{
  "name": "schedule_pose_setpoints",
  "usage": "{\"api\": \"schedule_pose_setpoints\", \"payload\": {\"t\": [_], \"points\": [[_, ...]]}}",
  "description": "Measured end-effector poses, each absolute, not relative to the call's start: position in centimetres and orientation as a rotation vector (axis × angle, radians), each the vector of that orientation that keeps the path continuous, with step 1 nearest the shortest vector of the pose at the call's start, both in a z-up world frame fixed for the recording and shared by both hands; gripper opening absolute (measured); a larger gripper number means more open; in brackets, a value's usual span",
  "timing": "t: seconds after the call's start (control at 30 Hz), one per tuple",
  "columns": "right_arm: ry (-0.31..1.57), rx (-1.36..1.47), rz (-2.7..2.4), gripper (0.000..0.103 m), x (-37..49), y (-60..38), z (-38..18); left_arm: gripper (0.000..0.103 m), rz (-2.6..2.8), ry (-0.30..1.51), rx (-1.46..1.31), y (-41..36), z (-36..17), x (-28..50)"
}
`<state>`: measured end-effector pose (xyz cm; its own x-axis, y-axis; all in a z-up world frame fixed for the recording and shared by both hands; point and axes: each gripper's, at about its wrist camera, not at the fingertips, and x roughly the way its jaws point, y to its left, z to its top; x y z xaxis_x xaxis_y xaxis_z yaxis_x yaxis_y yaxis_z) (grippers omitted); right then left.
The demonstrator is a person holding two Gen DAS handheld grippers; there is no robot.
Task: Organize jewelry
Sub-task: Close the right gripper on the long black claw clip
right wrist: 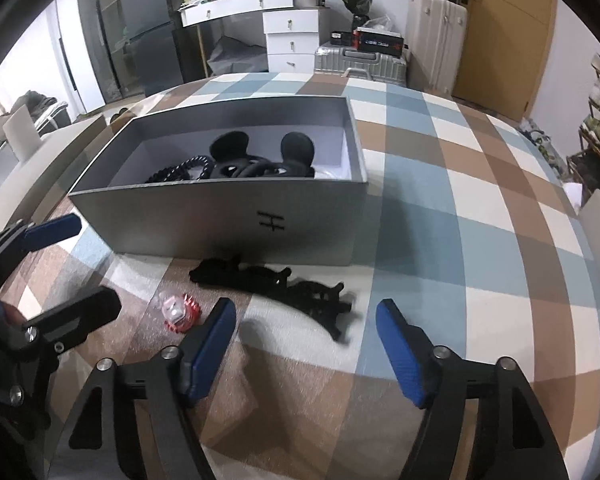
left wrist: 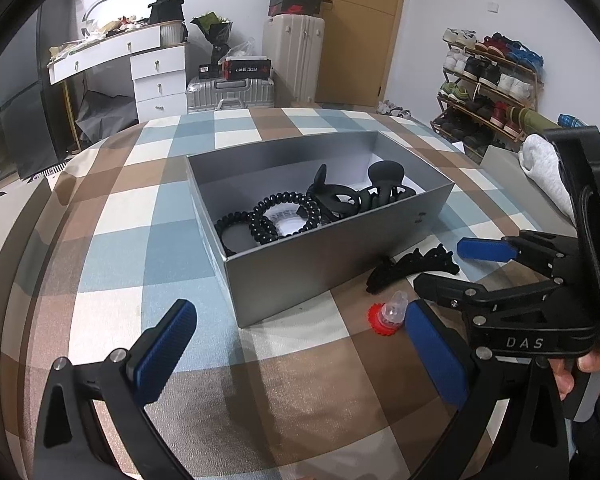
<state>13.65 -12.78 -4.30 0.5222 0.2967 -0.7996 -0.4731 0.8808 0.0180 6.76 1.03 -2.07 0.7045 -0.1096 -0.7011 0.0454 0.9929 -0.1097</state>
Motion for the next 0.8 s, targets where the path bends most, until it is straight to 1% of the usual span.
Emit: {"api": "schedule_pose_setpoints", "payload": {"t": [0.07, 0.1, 0.13, 0.17, 0.2, 0.27, 0.33, 0.6, 0.7, 0.77, 0.8], "points": [[0.911, -0.220, 0.477, 0.070, 13.7, -12.7, -4.3, 0.101, -0.101, 0.796, -0.081, 0.8, -2.2, 6.8], [0.908, -0.235, 0.478, 0.066, 13.7, -12.7, -4.4, 0.101, -0.107, 0.800, -0.076, 0.6, -2.2, 6.7], [0.902, -0.247, 0.474, 0.047, 13.6, -12.7, -4.5, 0.101, -0.113, 0.800, -0.069, 0.5, -2.2, 6.7], [0.905, -0.253, 0.476, 0.035, 13.6, -12.8, -4.5, 0.101, -0.118, 0.798, -0.065, 0.3, -2.1, 6.6], [0.894, -0.256, 0.480, 0.034, 13.5, -13.0, -4.5, 0.101, -0.125, 0.798, -0.062, 0.2, -2.1, 6.6], [0.891, -0.267, 0.504, 0.022, 13.2, -13.2, -4.5, 0.101, -0.133, 0.799, -0.059, 0.1, -2.1, 6.5], [0.877, -0.293, 0.527, 0.019, 12.5, -13.3, -4.5, 0.101, -0.142, 0.805, -0.063, 0.0, -2.1, 6.4], [0.858, -0.236, 0.557, 0.019, 11.1, -15.5, -3.9, 0.101, -0.237, 0.842, -0.051, -1.3, -2.4, 6.8], [0.845, -0.215, 0.562, 0.019, 10.6, -16.3, -3.4, 0.084, -0.252, 0.863, 0.003, -2.5, -2.6, 7.1], [0.833, -0.208, 0.563, 0.019, 10.4, -16.7, -2.9, 0.058, -0.256, 0.880, 0.034, -3.0, -2.8, 7.4], [0.828, -0.201, 0.561, 0.018, 10.4, -16.9, -2.6, 0.053, -0.251, 0.893, 0.052, -3.3, -3.0, 7.7]]}}
